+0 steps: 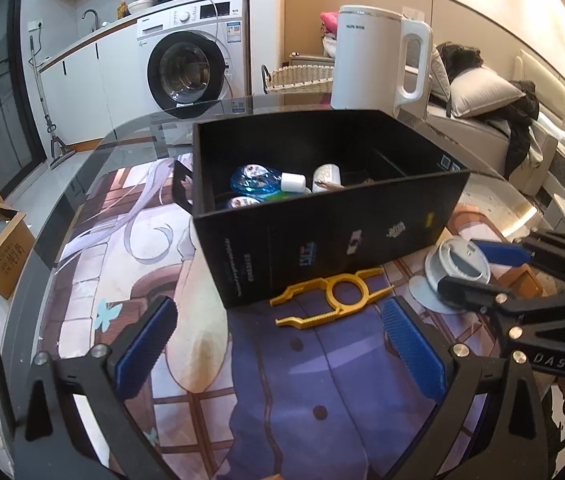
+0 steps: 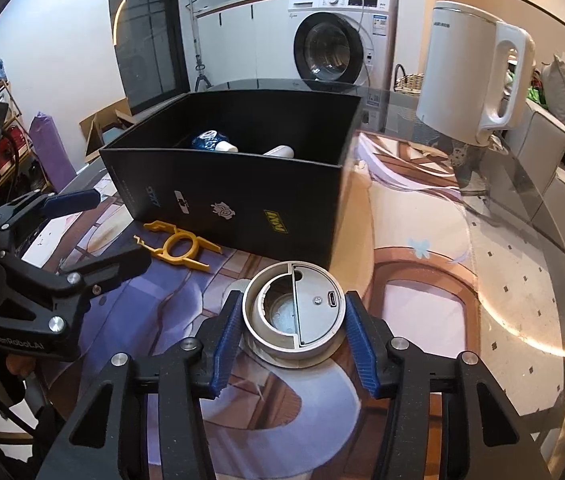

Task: Organize rigid objects
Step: 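Move the right tool toward the grey round holder while the left approaches the yellow clip, then close the right gripper on the grey round holder while the left grasps the yellow clip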

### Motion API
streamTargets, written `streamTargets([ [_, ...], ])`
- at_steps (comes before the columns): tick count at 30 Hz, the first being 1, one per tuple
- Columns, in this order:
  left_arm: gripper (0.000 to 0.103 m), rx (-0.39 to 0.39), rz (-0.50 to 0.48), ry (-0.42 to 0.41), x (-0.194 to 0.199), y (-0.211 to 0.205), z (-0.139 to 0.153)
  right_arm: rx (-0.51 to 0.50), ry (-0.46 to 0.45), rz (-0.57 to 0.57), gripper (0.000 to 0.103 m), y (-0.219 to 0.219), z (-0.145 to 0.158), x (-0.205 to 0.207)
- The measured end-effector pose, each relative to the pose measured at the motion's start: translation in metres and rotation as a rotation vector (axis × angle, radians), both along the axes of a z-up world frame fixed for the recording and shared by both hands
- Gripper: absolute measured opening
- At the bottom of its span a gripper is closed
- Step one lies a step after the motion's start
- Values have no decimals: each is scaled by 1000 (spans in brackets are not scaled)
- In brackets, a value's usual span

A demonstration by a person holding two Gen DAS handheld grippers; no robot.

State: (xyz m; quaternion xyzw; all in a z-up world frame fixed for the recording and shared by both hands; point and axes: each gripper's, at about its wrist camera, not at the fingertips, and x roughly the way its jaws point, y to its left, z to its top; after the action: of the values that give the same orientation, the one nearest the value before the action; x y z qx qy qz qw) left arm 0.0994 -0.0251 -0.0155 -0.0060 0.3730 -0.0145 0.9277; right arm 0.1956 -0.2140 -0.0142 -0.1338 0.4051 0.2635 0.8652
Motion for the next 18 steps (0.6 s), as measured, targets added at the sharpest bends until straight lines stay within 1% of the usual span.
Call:
streamTargets([
  [6,103,-30,4,38,4,-10,-2,30,-9,-13,50,-12,9,-3],
  [13,103,-32,19,79,16,-23,-4,63,-27,-23,50,-21,20,-2],
  [18,103,-32,53,111,28,-25,-6,71,-20,-28,50,-25,20,1],
])
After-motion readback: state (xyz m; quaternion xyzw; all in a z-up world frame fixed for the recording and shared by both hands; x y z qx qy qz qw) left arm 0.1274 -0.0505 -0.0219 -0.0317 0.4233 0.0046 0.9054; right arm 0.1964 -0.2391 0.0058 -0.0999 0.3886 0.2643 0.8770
